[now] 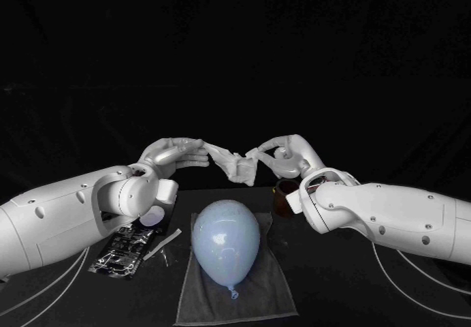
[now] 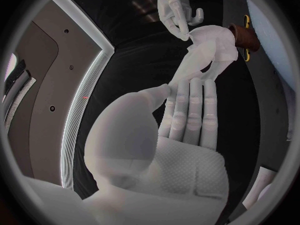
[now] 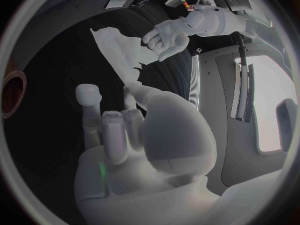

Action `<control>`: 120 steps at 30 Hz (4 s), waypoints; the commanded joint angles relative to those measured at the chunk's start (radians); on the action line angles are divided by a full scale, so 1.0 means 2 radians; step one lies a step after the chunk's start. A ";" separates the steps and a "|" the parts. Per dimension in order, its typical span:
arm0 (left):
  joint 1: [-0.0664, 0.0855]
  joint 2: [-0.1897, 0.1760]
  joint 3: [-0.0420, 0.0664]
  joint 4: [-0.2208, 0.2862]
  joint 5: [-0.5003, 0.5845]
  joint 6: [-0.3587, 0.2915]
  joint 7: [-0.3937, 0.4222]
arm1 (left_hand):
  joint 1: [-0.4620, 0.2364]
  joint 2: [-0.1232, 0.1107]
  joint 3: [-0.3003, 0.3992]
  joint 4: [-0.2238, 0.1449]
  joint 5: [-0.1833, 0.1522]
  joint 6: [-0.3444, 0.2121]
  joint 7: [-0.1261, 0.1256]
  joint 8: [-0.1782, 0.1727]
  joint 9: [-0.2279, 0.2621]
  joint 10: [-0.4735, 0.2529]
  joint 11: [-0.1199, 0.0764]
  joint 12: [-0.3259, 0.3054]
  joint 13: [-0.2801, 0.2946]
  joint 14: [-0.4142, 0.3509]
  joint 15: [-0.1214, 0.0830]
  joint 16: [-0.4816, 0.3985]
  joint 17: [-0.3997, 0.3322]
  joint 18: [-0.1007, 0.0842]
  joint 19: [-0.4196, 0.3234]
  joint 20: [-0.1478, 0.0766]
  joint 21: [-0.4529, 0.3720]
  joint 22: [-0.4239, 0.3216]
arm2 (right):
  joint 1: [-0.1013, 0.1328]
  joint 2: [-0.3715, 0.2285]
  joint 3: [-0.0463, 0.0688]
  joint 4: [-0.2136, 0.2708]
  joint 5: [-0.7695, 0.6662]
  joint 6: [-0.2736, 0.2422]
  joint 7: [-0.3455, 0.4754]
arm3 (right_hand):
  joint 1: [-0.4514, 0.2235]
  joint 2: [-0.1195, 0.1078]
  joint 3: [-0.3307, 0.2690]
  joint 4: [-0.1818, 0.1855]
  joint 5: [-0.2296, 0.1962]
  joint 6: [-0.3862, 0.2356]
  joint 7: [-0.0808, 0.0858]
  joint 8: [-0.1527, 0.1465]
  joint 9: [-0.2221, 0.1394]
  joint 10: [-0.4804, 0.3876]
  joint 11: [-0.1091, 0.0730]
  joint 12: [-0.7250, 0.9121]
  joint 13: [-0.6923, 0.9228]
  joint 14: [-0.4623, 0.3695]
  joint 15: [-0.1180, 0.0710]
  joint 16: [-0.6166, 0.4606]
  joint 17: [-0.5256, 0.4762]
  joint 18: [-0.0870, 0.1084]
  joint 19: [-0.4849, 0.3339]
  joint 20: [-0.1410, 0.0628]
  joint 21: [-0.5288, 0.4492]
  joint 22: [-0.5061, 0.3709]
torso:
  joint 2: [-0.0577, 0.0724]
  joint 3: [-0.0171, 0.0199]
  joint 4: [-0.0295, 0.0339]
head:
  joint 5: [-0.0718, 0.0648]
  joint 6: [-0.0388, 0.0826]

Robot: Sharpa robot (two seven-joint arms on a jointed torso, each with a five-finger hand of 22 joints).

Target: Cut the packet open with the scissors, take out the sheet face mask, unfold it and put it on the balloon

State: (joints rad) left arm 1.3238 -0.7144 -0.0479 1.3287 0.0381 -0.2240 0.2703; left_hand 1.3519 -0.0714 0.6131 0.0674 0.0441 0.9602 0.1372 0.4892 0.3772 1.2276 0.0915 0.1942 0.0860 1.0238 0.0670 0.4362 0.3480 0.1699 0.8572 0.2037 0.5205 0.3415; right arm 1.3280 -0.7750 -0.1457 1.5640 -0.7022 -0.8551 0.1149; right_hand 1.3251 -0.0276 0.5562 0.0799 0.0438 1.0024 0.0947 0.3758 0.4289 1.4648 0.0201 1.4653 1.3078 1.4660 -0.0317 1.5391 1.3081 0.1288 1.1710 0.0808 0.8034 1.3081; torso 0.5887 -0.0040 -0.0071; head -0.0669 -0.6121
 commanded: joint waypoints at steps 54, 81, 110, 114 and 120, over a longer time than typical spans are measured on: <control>0.011 0.013 0.016 -0.015 0.005 0.041 -0.005 | -0.005 0.007 0.026 -0.021 0.002 -0.021 0.010 0.004 0.068 0.005 0.009 -0.048 -0.009 0.005 0.011 -0.064 -0.015 0.006 -0.004 0.005 -0.019 -0.014 | 0.008 0.060 0.001 -0.140 0.040 0.064 0.030 | -0.001 0.001 0.004 -0.003 0.002 0.000 0.001 0.003 0.001 0.019 0.001 -0.003 0.070 0.023 0.000 0.000 0.069 0.012 -0.007 -0.001 -0.016 0.016 | 0.000 -0.0009 0.0007 | -0.001 0.007; 0.023 0.014 0.021 -0.005 0.006 0.019 0.001 | -0.005 0.007 0.026 -0.023 0.002 -0.021 0.010 0.003 0.072 0.012 0.008 -0.051 -0.008 0.013 0.009 -0.067 -0.015 0.006 0.002 0.003 -0.016 -0.013 | -0.001 0.081 -0.001 -0.183 0.026 0.084 0.022 | -0.005 0.000 0.005 -0.004 0.002 -0.002 0.002 0.003 0.001 0.012 0.002 -0.013 0.060 0.017 0.001 -0.003 0.059 0.014 -0.016 0.000 -0.030 0.012 | 0.000 -0.0002 0.0000 | 0.000 0.007; 0.030 0.023 0.021 -0.001 -0.004 -0.025 -0.030 | -0.008 0.003 0.018 -0.028 0.002 -0.008 0.004 -0.016 0.088 0.026 -0.002 -0.065 -0.009 0.094 -0.017 0.013 0.037 0.006 0.044 -0.030 0.067 0.037 | -0.002 0.074 -0.001 -0.185 0.022 0.102 0.014 | -0.028 -0.049 -0.056 -0.005 0.002 -0.099 0.050 -0.066 -0.033 -0.091 0.045 -0.117 -0.056 -0.069 0.040 -0.040 -0.059 0.022 -0.087 0.032 -0.130 -0.022 | 0.000 -0.0005 0.0002 | 0.005 0.011; 0.031 0.022 0.021 0.000 -0.013 -0.036 -0.042 | -0.010 0.000 0.023 -0.026 0.002 -0.004 0.002 -0.022 0.093 0.027 -0.004 -0.065 -0.009 0.097 -0.021 0.062 0.068 0.006 0.045 -0.038 0.099 0.058 | -0.002 0.068 -0.001 -0.176 0.014 0.087 0.028 | -0.014 -0.042 -0.055 -0.013 0.003 -0.079 0.046 -0.059 -0.031 -0.074 0.042 -0.097 -0.040 -0.055 0.038 -0.031 -0.040 0.025 -0.082 0.034 -0.129 -0.022 | 0.000 -0.0003 0.0005 | 0.006 0.011; 0.031 0.022 0.021 0.000 -0.038 -0.055 -0.067 | -0.013 -0.005 0.036 -0.024 0.002 0.000 0.001 -0.031 0.103 0.028 -0.006 -0.065 -0.009 0.094 -0.027 0.150 0.119 0.006 0.045 -0.046 0.149 0.093 | -0.002 0.058 -0.001 -0.133 0.001 0.066 0.055 | -0.003 -0.027 -0.050 -0.027 0.005 -0.040 0.032 -0.049 -0.032 -0.017 0.029 -0.031 0.025 -0.006 0.027 -0.007 0.027 0.022 -0.044 0.026 -0.083 -0.006 | 0.000 0.0003 0.0006 | 0.005 0.010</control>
State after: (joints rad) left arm 1.3843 -0.6717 -0.0075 1.3273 0.0107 -0.2899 0.1806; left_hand 1.3301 -0.0780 0.6501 0.0498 0.0444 0.9522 0.1387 0.4316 0.5507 1.2809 0.0818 0.0688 0.0684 1.2040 0.0247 0.7312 0.5838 0.1609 0.9491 0.1192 0.8157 0.5249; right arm 1.3235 -0.6579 -0.1489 1.2809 -0.6601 -0.6826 0.1695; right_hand 1.3165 -0.0839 0.4582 0.0310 0.0524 0.9173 0.1611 0.2748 0.3661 1.4185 0.0803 1.3901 1.3042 1.4432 0.0252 1.5183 1.3061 0.1773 1.0728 0.1342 0.6226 1.2877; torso 0.5889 -0.0040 -0.0060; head -0.0553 -0.5900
